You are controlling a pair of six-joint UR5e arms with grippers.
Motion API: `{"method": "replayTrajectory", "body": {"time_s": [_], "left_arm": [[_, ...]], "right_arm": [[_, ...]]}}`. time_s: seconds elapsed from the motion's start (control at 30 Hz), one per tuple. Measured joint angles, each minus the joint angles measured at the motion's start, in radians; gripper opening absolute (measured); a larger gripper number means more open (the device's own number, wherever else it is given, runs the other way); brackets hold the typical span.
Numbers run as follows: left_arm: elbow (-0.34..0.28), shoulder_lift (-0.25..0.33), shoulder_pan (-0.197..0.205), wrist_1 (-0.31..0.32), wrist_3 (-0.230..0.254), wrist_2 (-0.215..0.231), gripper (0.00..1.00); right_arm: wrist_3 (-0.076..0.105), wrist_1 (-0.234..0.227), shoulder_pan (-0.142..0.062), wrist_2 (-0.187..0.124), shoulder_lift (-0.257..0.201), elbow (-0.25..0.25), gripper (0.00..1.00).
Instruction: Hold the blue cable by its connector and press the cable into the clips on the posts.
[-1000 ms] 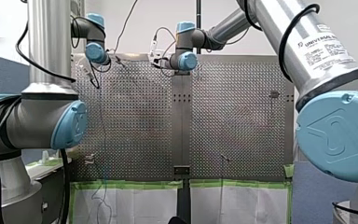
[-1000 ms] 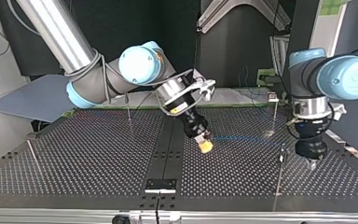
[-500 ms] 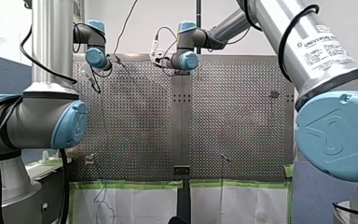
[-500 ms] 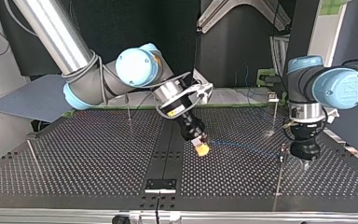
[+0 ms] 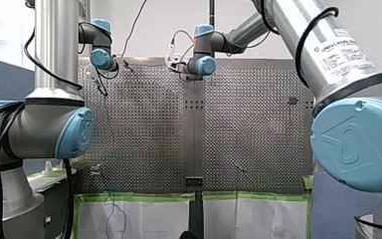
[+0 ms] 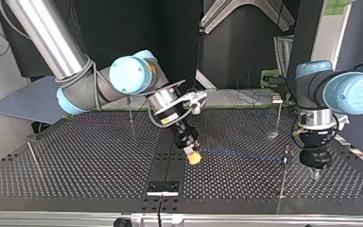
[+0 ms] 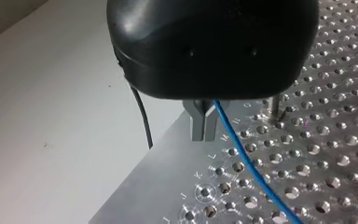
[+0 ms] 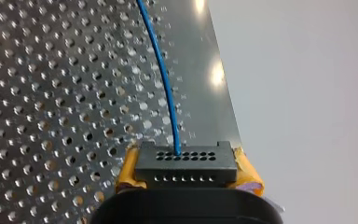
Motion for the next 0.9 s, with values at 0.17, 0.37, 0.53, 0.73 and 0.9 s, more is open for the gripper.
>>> {"method": "replayTrajectory", "body": {"time_s": [0.17, 0.37, 0.53, 0.73, 0.9], "left_arm": [[0.013, -0.027, 0.001, 0.001, 0.003, 0.012, 0.00], [0.020, -0.042, 0.004, 0.009, 0.002, 0.014, 0.00], [0.020, -0.043, 0.006, 0.026, -0.005, 0.016, 0.00], [0.020, -0.043, 0.006, 0.029, -0.009, 0.017, 0.03], [0.020, -0.043, 0.006, 0.027, -0.025, 0.021, 0.22]], "right_arm": [[0.002, 0.003, -0.007, -0.004, 0.023, -0.027, 0.00], [0.010, 0.007, -0.011, -0.006, 0.058, -0.061, 0.00], [0.015, 0.010, -0.016, -0.009, 0.075, -0.077, 0.00], [0.016, 0.016, -0.018, -0.011, 0.079, -0.080, 0.00], [0.016, 0.019, -0.018, -0.011, 0.080, -0.080, 0.00]]}}
